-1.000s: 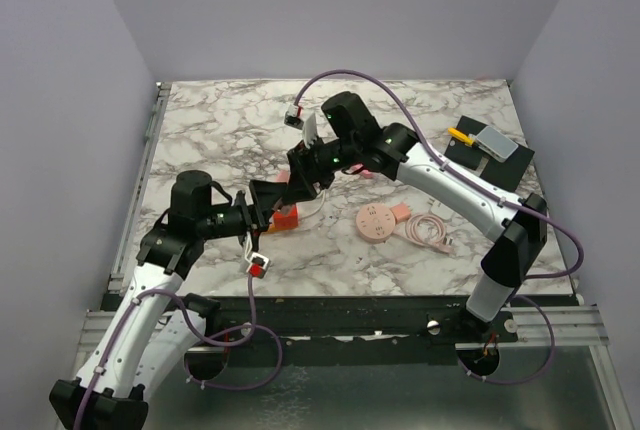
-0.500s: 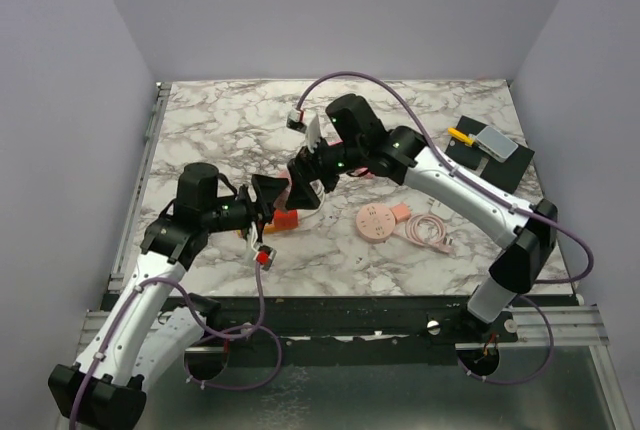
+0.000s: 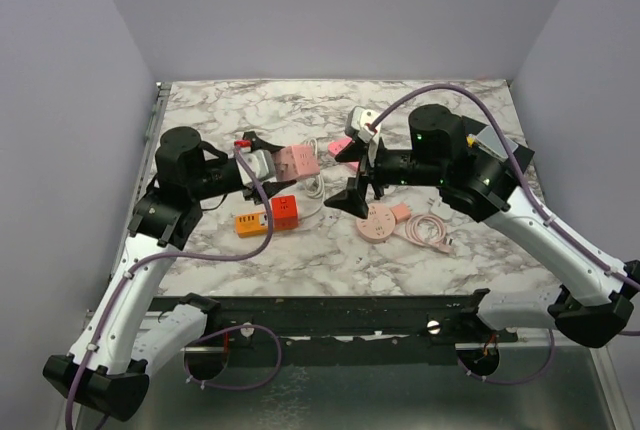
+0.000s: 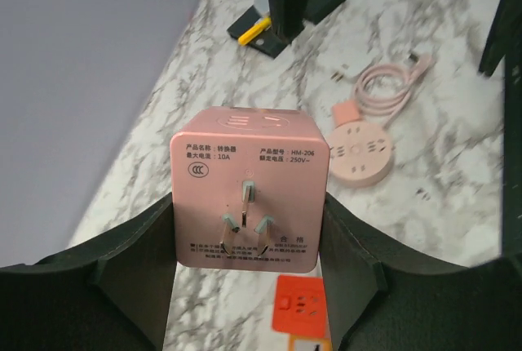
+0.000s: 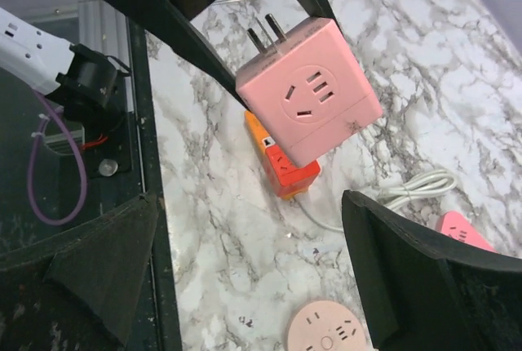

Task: Insert the plug
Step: Pick up the plug from the center of the board.

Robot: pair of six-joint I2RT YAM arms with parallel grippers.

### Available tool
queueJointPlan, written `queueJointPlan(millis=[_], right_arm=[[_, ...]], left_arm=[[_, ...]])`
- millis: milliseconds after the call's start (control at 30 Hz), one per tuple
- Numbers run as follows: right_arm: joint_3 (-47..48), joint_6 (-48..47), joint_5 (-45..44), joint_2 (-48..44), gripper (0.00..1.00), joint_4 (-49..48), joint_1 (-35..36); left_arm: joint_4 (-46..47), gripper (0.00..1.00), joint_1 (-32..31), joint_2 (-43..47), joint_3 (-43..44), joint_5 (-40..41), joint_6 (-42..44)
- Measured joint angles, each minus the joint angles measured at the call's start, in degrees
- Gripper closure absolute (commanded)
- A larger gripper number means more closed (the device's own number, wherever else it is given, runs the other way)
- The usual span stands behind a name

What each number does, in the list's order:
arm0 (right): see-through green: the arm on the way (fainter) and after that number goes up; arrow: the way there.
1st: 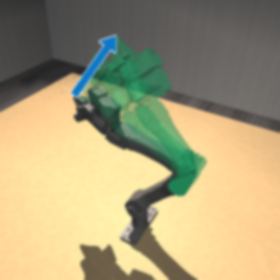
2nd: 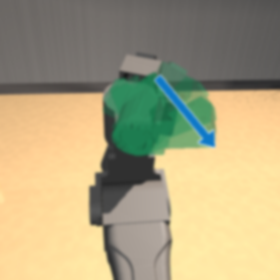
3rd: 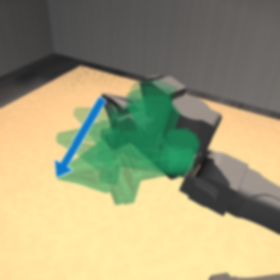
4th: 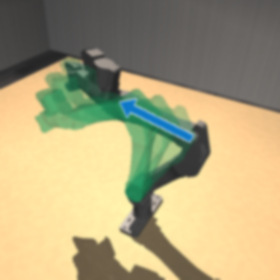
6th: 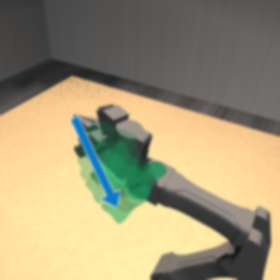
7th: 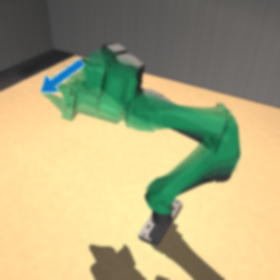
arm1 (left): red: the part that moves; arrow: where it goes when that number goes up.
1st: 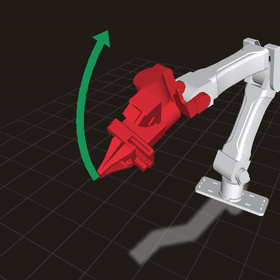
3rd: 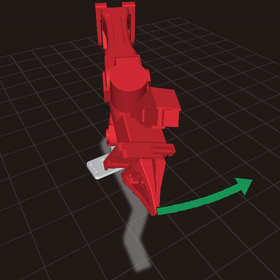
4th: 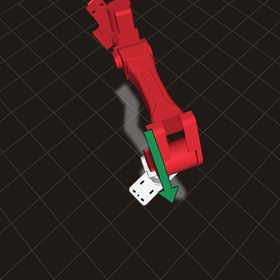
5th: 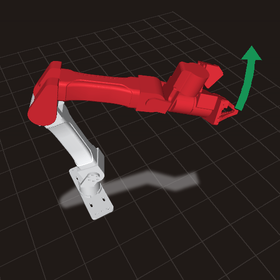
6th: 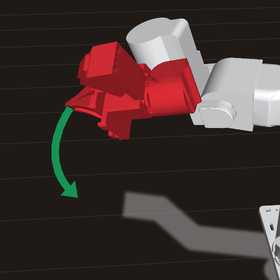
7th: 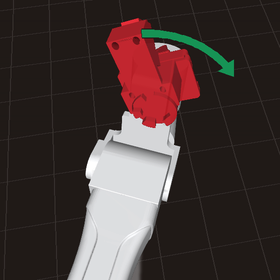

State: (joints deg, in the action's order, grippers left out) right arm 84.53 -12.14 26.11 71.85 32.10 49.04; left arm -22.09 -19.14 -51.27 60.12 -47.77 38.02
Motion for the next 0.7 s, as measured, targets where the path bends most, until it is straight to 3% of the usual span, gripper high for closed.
queueJointPlan(millis=[233, 467, 700], right_arm=[[-4.09, -0.33, -0.04, -3.52, 0.00, -6.71, -0.02], [-5.46, 7.74, 4.07, -6.19, 0.00, -20.41, -0.13], [-6.32, 13.53, 8.81, -8.68, 0.00, -30.51, -0.13]], left_arm=[[8.13, 1.00, 0.00, -0.79, 4.24, -8.59, -28.04], [24.79, 1.00, -0.07, -0.79, 4.50, -12.90, -53.20], [36.63, 1.00, -0.83, -0.79, 4.46, -13.33, -66.93]])
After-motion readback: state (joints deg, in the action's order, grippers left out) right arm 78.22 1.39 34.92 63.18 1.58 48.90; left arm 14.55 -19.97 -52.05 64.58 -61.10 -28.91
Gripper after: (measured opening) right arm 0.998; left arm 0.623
